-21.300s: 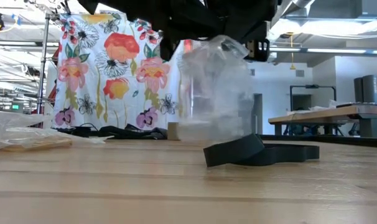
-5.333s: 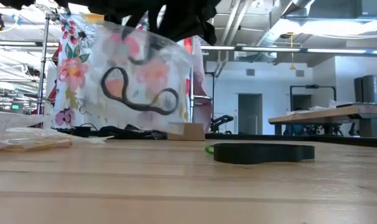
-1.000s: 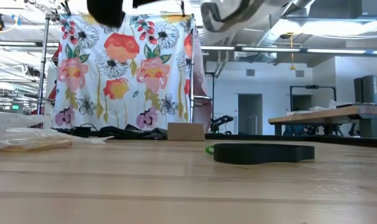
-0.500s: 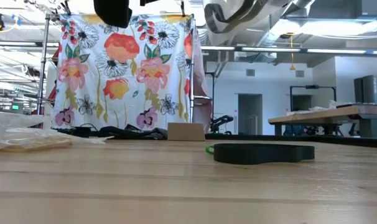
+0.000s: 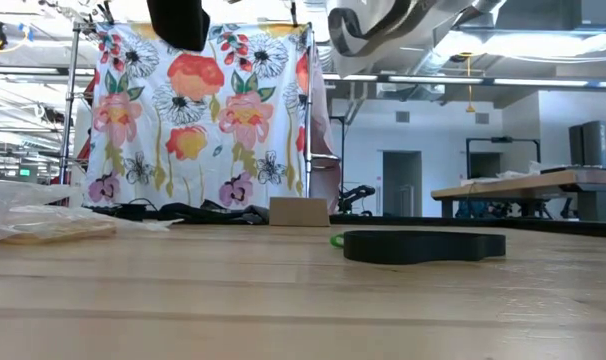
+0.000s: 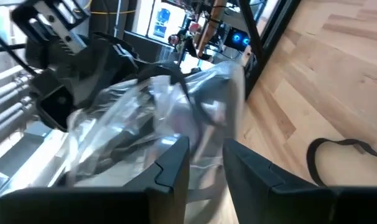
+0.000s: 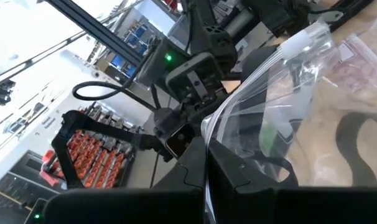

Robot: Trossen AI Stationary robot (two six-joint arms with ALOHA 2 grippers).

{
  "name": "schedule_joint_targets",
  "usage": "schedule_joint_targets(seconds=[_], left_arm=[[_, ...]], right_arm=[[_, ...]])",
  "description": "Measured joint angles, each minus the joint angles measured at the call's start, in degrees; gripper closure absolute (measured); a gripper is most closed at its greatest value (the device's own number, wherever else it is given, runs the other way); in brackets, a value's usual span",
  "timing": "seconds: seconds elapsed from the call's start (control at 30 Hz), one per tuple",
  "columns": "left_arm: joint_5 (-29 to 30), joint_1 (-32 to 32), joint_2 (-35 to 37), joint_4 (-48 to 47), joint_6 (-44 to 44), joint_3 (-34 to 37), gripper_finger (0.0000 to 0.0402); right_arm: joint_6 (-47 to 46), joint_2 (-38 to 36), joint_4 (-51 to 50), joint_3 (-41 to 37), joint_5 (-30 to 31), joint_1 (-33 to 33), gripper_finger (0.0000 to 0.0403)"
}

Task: Sort rubber bands
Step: Put the black rubber band into the transparent zip bag

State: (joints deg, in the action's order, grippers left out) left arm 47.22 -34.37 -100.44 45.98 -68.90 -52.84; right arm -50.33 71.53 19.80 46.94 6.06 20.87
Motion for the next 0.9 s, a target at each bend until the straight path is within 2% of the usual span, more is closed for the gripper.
schedule_joint_targets(seconds=[0.27, 0.5, 0.77, 0.9], left_arm=[[-0.8, 0.8, 0.0, 1.4, -1.2, 0.0, 0.0324], [-6.7, 2.9, 0.0, 1.2, -0.9, 0.0, 0.0324], [-7.4, 4.8, 0.0, 1.0, -0.9, 0.0, 0.0324], [-10.3, 6.0, 0.0, 1.0, -0.7, 0.0, 0.0324]], right_arm=[[-0.7, 0.0, -0.1, 0.0, 1.3, 1.0, 0.0403], [-1.3, 0.0, 0.0, 0.0, 4.4, 2.8, 0.0403], [-1.3, 0.0, 0.1, 0.0, 8.0, 4.3, 0.0403], [-1.6, 0.0, 0.1, 0.0, 9.4, 4.7, 0.0403]])
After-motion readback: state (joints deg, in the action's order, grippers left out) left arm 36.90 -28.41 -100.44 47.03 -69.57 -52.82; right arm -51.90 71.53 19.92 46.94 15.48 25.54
